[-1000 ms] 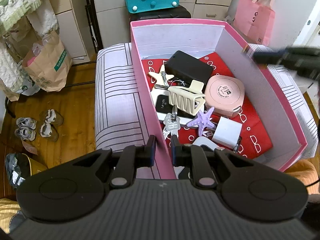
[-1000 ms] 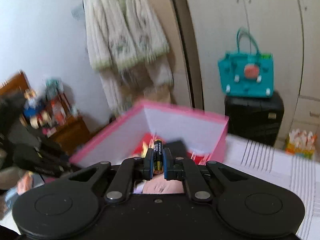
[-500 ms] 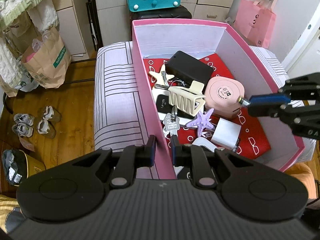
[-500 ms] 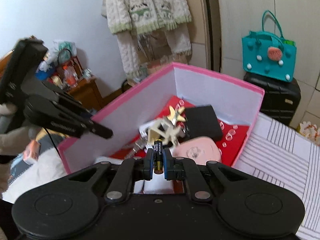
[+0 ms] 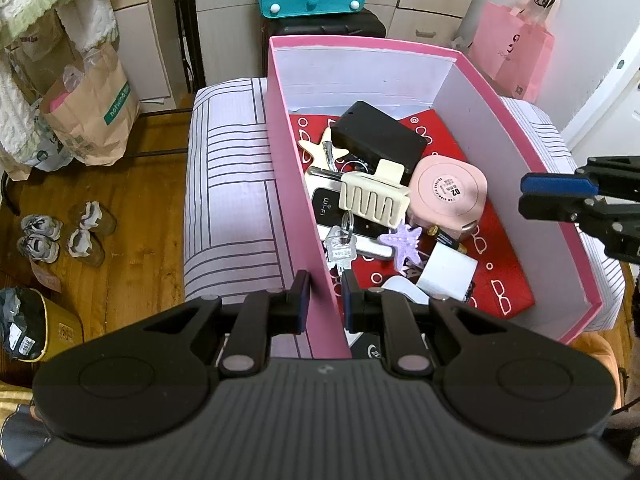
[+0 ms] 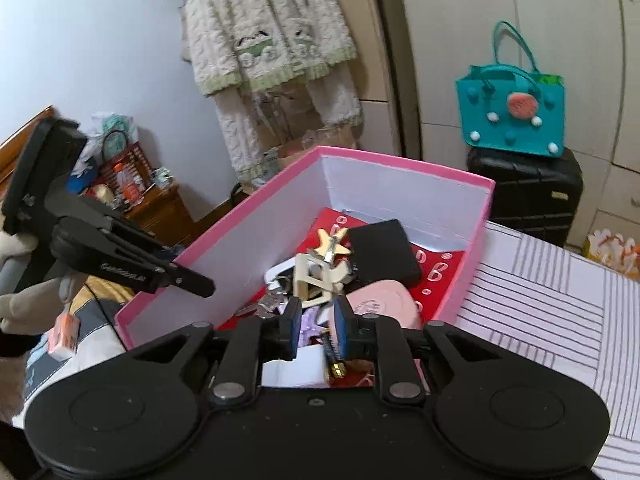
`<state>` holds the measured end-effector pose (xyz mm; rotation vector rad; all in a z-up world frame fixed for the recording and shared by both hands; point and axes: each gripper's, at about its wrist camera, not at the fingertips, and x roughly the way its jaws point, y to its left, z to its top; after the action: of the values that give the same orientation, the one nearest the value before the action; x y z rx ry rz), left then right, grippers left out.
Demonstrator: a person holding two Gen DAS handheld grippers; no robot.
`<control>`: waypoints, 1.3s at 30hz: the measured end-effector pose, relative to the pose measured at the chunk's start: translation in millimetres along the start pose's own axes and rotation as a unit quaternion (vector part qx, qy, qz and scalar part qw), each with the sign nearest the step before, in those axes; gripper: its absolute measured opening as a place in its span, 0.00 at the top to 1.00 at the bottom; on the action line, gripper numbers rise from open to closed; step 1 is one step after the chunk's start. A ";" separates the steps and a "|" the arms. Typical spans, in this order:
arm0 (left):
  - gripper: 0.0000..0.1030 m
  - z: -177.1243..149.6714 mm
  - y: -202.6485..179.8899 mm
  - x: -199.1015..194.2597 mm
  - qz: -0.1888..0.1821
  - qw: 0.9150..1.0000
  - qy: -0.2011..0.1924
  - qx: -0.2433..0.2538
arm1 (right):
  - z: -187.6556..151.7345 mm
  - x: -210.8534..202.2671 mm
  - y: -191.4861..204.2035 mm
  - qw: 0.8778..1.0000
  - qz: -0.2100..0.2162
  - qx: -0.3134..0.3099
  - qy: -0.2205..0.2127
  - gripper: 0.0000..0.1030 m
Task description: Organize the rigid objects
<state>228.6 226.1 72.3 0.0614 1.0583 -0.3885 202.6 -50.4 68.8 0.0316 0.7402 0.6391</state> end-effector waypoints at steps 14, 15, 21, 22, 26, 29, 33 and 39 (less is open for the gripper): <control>0.81 -6.2 -10.0 -26.9 0.026 0.999 0.009 -0.034 | 19.3 19.8 15.0 0.998 -0.022 -0.005 0.056 0.48; 0.77 -7.3 -13.1 -33.6 0.027 0.999 0.004 -0.032 | 21.8 17.7 15.6 0.998 -0.024 -0.008 0.053 0.36; 0.42 -19.6 -30.8 -77.8 0.054 0.997 -0.047 -0.010 | 29.8 -6.1 9.7 0.997 -0.054 0.015 0.045 0.02; 0.39 -21.5 -33.1 -82.8 0.057 0.997 -0.056 -0.009 | 31.1 -12.3 4.4 0.996 -0.063 0.031 0.048 0.02; 0.33 -31.2 -48.5 -92.9 0.062 0.993 -0.096 0.006 | 26.0 -47.2 -13.7 0.993 -0.080 0.081 0.009 0.02; 0.28 -38.2 -57.9 -96.0 0.062 0.989 -0.132 0.003 | 11.9 -80.0 -18.4 0.992 -0.067 0.098 -0.047 0.02; 0.27 -48.3 -65.2 -102.7 0.071 0.980 -0.185 -0.029 | -2.7 -106.3 -15.7 0.991 -0.073 0.085 -0.067 0.02; 0.00 -65.0 -85.5 -117.6 0.151 0.949 -0.274 -0.043 | -8.2 -100.8 -2.7 0.981 -0.186 0.045 -0.012 0.02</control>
<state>94.7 194.9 152.6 0.0328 0.5003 -0.0674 142.5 -109.9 124.4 -0.0151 0.7278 0.2478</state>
